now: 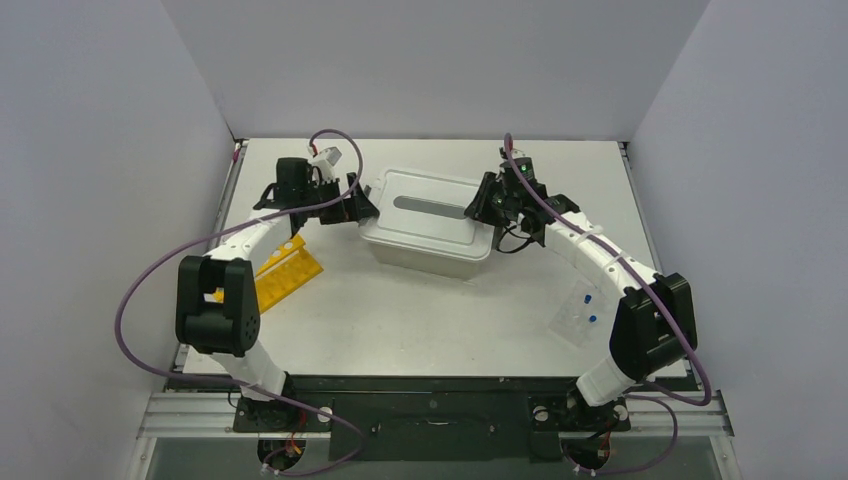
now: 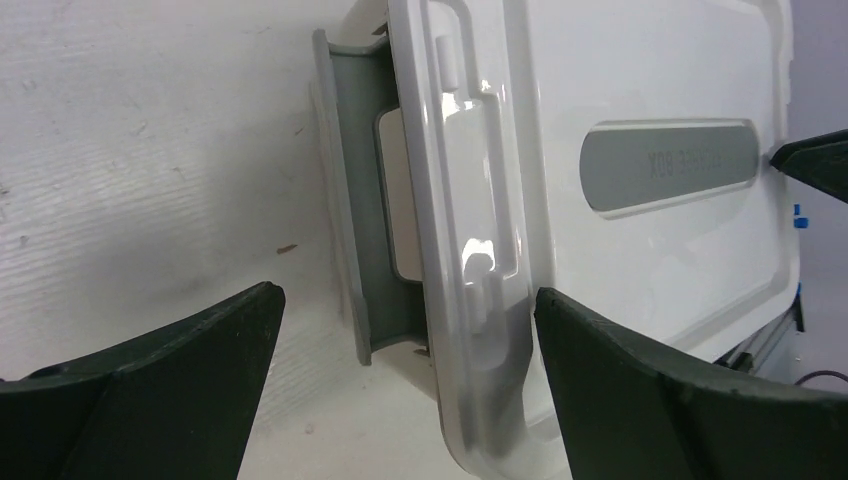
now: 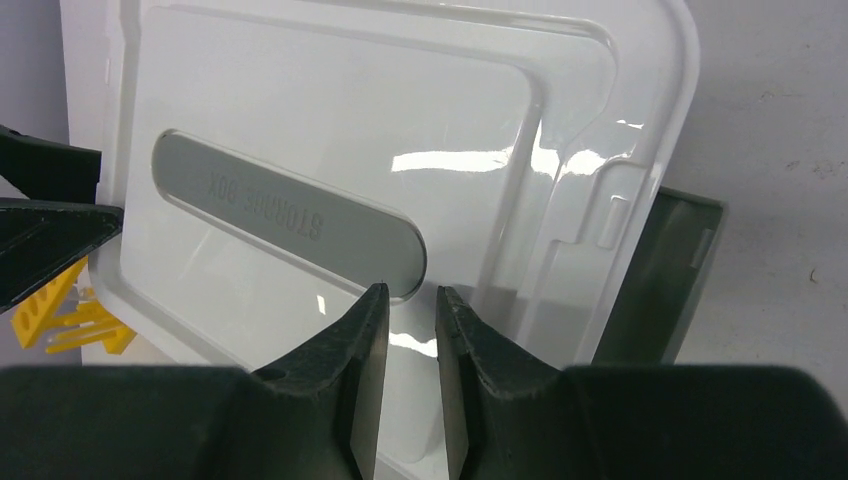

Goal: Organize the chemistry lab equipment
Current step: Move the storage box to the center of the board.

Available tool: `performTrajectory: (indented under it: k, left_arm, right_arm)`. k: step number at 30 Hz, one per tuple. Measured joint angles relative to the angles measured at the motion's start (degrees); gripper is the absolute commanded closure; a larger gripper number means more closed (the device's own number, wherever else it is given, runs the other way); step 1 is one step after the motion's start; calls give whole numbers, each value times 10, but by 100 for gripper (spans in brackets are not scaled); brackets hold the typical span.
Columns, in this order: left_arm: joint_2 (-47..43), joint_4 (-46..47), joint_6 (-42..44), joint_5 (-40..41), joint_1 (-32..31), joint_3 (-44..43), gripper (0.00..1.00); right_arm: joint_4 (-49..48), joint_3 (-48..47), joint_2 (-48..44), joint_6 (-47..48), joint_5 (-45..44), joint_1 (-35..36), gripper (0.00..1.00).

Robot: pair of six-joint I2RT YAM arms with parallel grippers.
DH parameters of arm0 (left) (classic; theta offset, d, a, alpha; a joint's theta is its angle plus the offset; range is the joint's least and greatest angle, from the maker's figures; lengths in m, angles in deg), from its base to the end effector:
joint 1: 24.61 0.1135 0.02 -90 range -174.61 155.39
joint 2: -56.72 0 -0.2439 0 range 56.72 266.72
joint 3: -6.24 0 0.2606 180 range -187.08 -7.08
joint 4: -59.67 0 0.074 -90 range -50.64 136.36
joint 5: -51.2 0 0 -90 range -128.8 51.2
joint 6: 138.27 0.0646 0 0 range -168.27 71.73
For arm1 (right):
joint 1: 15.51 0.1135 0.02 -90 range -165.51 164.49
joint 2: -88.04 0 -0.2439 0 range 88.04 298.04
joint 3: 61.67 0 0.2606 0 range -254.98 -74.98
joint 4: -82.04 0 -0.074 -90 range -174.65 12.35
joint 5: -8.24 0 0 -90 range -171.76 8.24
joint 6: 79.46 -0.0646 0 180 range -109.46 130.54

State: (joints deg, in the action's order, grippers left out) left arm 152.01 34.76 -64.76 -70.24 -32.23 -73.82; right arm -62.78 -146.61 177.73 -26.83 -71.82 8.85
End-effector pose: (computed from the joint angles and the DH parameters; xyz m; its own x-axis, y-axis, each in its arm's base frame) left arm 0.3847 -0.0855 0.2047 -0.7570 -0.1431 -0.6376 0.3061 0.7844 -0.5394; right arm 0.3451 0.1685 0.2475 -0.7845 0.3011 -0.5422 -0.0638 0.8304 0.5535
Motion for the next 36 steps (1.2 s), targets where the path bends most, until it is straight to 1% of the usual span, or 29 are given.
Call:
performTrajectory:
  k: [4, 12, 16, 18, 19, 20, 21, 22, 26, 32, 36]
  left_arm:
    - [31, 47, -45, -52, 15, 3, 3]
    - [63, 192, -139, -148, 22, 21, 3]
    - [65, 234, -162, -159, 22, 28, 3]
    - [66, 242, -161, -159, 22, 29, 1]
    - [66, 243, -160, -159, 22, 29, 8]
    - [66, 243, -157, -159, 22, 29, 11]
    - [66, 242, -153, -157, 21, 29, 18]
    - [66, 240, -146, -153, 20, 29, 22]
    - [65, 219, -108, -123, 12, 28, 29]
    - [39, 176, -21, -25, -26, 10, 37]
    - [27, 169, 7, 16, -42, 10, 43]
  right_arm:
    - [-14, 6, 0, -1, 4, -4, 79]
    - [-28, 13, 1, -2, 15, -23, 81]
    - [-22, 14, 9, 2, 17, -27, 82]
    - [-23, 14, 9, 3, 16, -28, 82]
    - [-23, 14, 9, 2, 17, -28, 82]
    - [-23, 14, 9, 3, 17, -28, 82]
    - [-23, 14, 9, 3, 17, -28, 82]
    - [-23, 14, 9, 3, 17, -28, 83]
    - [-23, 14, 9, 5, 17, -28, 83]
    - [-21, 13, 9, 10, 15, -30, 83]
    - [-19, 12, 9, 14, 15, -30, 84]
